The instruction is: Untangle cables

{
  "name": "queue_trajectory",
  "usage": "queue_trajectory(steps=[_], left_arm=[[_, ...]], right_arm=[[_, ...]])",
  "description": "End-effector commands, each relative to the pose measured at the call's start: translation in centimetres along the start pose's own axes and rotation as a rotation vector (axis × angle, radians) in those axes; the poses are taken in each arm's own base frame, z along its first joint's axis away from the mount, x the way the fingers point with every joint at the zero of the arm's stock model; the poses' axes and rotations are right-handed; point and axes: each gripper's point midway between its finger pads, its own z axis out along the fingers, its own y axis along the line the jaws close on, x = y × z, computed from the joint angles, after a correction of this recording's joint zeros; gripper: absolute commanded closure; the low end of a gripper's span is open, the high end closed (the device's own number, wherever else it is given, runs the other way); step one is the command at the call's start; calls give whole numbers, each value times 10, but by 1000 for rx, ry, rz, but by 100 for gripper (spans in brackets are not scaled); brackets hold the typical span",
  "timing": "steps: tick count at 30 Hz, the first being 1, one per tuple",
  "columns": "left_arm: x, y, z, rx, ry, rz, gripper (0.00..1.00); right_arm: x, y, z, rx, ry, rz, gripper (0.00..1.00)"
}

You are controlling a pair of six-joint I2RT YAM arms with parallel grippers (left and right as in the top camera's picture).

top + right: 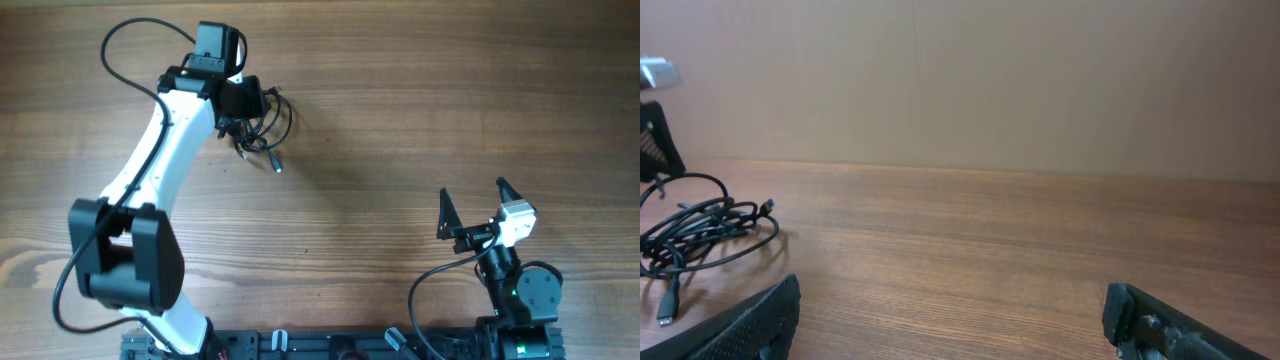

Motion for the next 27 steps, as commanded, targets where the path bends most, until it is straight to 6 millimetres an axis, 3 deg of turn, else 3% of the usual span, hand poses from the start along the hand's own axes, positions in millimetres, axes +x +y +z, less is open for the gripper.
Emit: queue_trajectory(steps=[1, 2, 4, 7, 8, 11, 14, 19, 25, 27], left_arm=[[14, 9, 31, -47, 71, -6, 62], [14, 9, 32, -47, 71, -6, 70], [8, 3, 26, -19, 47, -5, 96], [1, -25, -6, 133, 18, -1, 96], [-3, -37, -44, 207, -18, -59, 96], [7, -32, -78, 225, 7, -214, 96], [22, -42, -97, 338, 84, -213, 96], [50, -74, -133, 699, 232, -67, 96], [68, -69, -138, 724, 265, 41, 96], [69, -71, -138, 729, 262, 56, 96]], right_arm=[[-1, 2, 0, -6, -6, -13, 0], [-1, 1, 0, -6, -6, -13, 0], [-1, 1, 0, -6, -6, -13, 0], [-1, 1, 0, -6, -6, -13, 0], [-1, 2, 0, -6, -6, -13, 0], [-1, 1, 0, -6, -6, -13, 0], [-1, 1, 0, -6, -6, -13, 0], [-1, 1, 0, -6, -6, -13, 0], [-1, 3, 0, -16, -6, -7, 0], [-1, 4, 0, -22, -6, 81, 0]])
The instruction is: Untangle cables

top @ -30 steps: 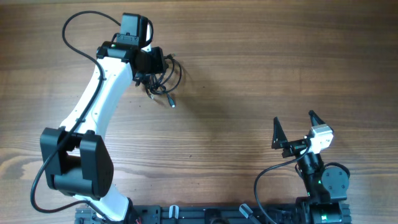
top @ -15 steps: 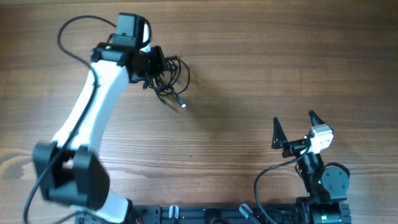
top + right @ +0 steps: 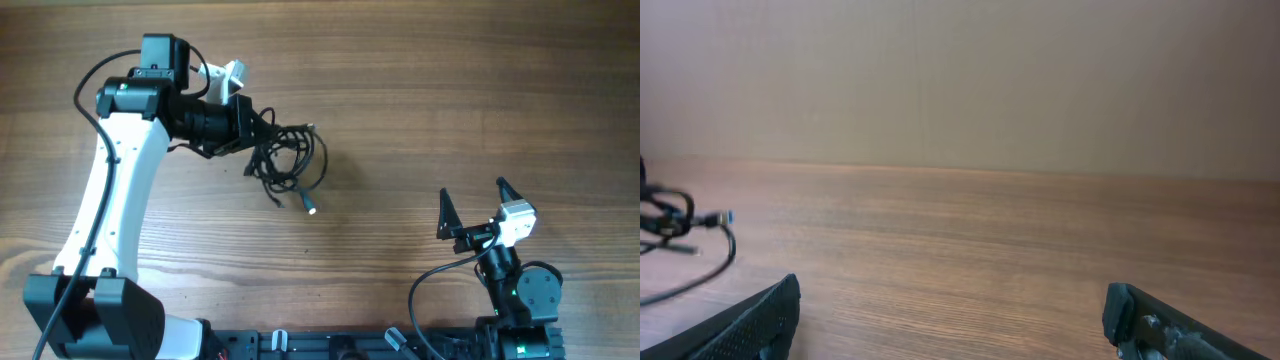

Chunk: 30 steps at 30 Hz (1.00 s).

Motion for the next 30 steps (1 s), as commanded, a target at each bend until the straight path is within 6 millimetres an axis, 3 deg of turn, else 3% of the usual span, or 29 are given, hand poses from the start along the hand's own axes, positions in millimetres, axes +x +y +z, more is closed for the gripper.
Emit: queue_trajectory(steps=[1, 3, 6, 10, 13, 16, 18, 21, 24, 27, 30], left_arm=[[3, -16, -1, 67, 5, 88, 96], [2, -19, -1, 82, 1, 159, 96], [2, -19, -1, 81, -1, 240, 96], [5, -22, 3, 86, 9, 318, 96], [11, -30, 9, 96, 28, 390, 96], [17, -40, 16, 117, 50, 418, 96], [21, -49, 18, 157, 61, 424, 96], [25, -58, 17, 209, 68, 421, 96], [29, -72, 14, 295, 74, 416, 96], [32, -76, 16, 307, 87, 423, 96], [45, -83, 28, 300, 131, 455, 96]], right_arm=[[-1, 4, 0, -22, -5, 178, 0], [-5, 9, 0, -56, -9, 469, 0], [-21, 39, -6, -225, 14, 481, 0], [-56, 63, -13, -337, 106, 492, 0], [-84, 86, -8, -442, 294, 545, 0], [-89, 111, 0, -565, 557, 665, 0], [-91, 126, 7, -698, 640, 749, 0], [-65, 132, 21, -734, 801, 890, 0], [-23, 130, 35, -673, 960, 993, 3], [-8, 144, 39, -722, 1029, 1007, 3], [-5, 159, 42, -765, 1042, 984, 3]])
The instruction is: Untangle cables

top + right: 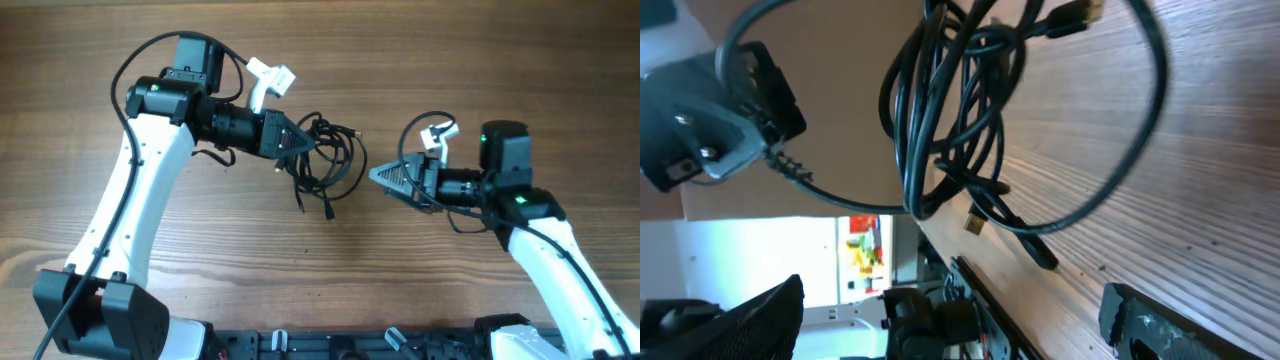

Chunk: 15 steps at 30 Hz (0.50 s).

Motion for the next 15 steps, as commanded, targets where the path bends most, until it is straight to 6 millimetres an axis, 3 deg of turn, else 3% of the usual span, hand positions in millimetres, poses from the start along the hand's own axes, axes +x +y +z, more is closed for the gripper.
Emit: queue_trajectory(steps=[1, 4, 7, 9, 10, 13, 15], left_arm=[[9, -25, 18, 67, 50, 68, 96], [21, -41, 36, 98, 110, 101, 96], [28, -52, 47, 118, 144, 129, 96], [29, -53, 48, 119, 148, 133, 96], [29, -53, 48, 119, 148, 133, 96], [29, -45, 49, 74, 153, 126, 96], [30, -28, 49, -33, 163, 74, 96]], right_arm=[[2, 12, 11, -28, 33, 0, 4], [-1, 11, 18, -2, 12, 32, 8], [-5, 2, 21, 57, -27, 34, 23], [-8, -4, 22, 92, -48, 37, 38], [-10, -11, 21, 128, -68, 44, 55], [-15, -51, 11, 326, -154, 122, 92], [-16, -80, -2, 490, -204, 120, 96]])
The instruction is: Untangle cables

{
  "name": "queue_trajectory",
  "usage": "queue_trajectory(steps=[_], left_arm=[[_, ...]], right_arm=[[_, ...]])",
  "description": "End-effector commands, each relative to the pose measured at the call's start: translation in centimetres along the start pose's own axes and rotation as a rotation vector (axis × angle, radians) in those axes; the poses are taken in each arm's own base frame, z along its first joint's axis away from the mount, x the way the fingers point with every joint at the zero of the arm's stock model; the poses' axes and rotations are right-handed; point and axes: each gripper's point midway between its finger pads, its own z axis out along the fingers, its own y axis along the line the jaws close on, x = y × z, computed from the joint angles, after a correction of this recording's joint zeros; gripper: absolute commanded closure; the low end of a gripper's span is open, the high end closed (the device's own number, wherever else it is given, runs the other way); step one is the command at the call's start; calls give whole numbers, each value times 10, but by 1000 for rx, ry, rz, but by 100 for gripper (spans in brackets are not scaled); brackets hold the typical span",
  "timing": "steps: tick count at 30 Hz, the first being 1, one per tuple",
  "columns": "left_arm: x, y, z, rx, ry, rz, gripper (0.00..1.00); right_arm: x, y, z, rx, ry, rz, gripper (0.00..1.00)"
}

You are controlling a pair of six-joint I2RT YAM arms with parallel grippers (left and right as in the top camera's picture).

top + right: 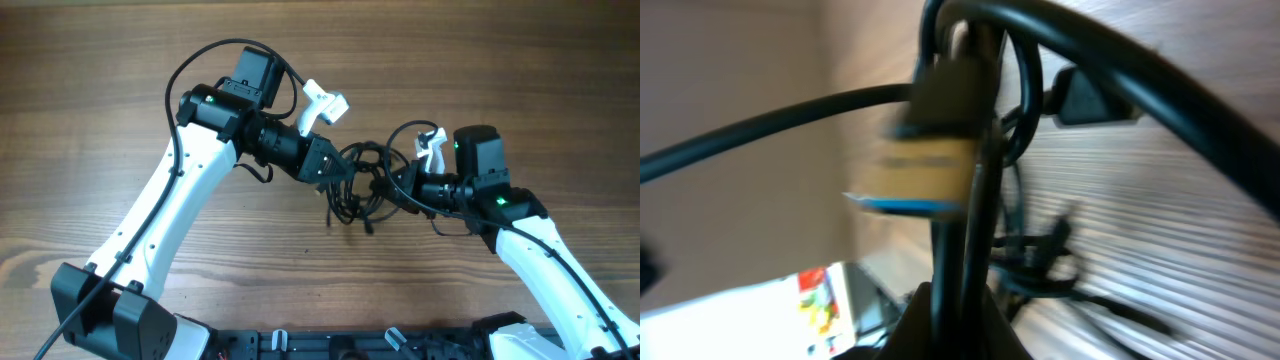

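A tangle of black cables [358, 190] hangs between both grippers over the middle of the table. My left gripper [328, 168] is shut on the tangle's left side. From the right, my right gripper [398, 187] meets the bundle. In the right wrist view its fingers [962, 310] are pressed together round two black strands [975, 210]. Just above them a USB plug [930, 160] with a gold and blue tip shows blurred. Loose ends dangle below the bundle [350, 215].
The wooden table [500, 80] stretches on all sides. The arms' own black leads loop above the left arm [205, 55] and by the right wrist [405, 130]. A black rail [350, 345] runs along the front edge.
My right gripper was open a short way to the right of the tangle; now it is shut on its strands. The left gripper and the bundle have shifted to the right.
The left gripper held the tangle at the far left of the table while the right arm sat folded at the front right, open. The bundle then stood further right, then near the middle with the right gripper open facing it. Now both grippers hold it.
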Motion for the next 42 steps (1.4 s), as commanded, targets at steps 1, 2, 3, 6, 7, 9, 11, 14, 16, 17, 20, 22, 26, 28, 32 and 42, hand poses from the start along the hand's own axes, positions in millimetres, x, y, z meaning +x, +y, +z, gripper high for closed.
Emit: queue_trajectory(steps=[1, 2, 3, 6, 7, 9, 11, 14, 16, 17, 20, 22, 26, 28, 32, 42], left_arm=[[5, 20, -1, -121, 16, -68, 96], [6, 28, -2, -168, 19, -96, 96], [8, 43, -5, -252, 18, -146, 96], [12, 84, -25, -498, -16, -312, 96], [13, 91, -30, -538, -28, -342, 96], [14, 108, -45, -625, -65, -421, 96], [15, 120, -61, -647, -109, -490, 96], [17, 135, -82, -663, -162, -574, 96], [21, 150, -107, -681, -217, -652, 96], [24, 157, -117, -687, -242, -691, 96], [33, 174, -146, -708, -305, -767, 96], [39, 182, -158, -717, -330, -807, 96], [60, 200, -174, -769, -343, -879, 96], [76, 216, -199, -875, -403, -999, 96], [90, 226, -224, -854, -499, -1118, 96], [73, 219, -110, -623, -316, -896, 96]], right_arm=[[-23, -41, -6, 237, -147, -26, 96], [-27, -52, -9, 294, -172, -30, 96], [-31, -64, -14, 364, -206, -23, 96], [-40, -94, -31, 544, -293, -4, 96], [-42, -101, -37, 591, -314, 0, 96], [-43, -114, -47, 673, -347, 7, 96], [-45, -123, -56, 737, -373, 12, 96], [-47, -131, -65, 786, -398, 24, 96], [-47, -138, -73, 820, -422, 69, 96], [-48, -142, -78, 842, -441, 95, 96], [-50, -150, -89, 889, -484, 131, 96], [-53, -153, -94, 883, -512, 181, 96], [-58, -156, -100, 899, -533, 177, 96], [-61, -163, -111, 941, -558, 177, 96], [-67, -167, -115, 874, -557, 233, 96], [-42, -81, -42, 326, -145, -271, 44]])
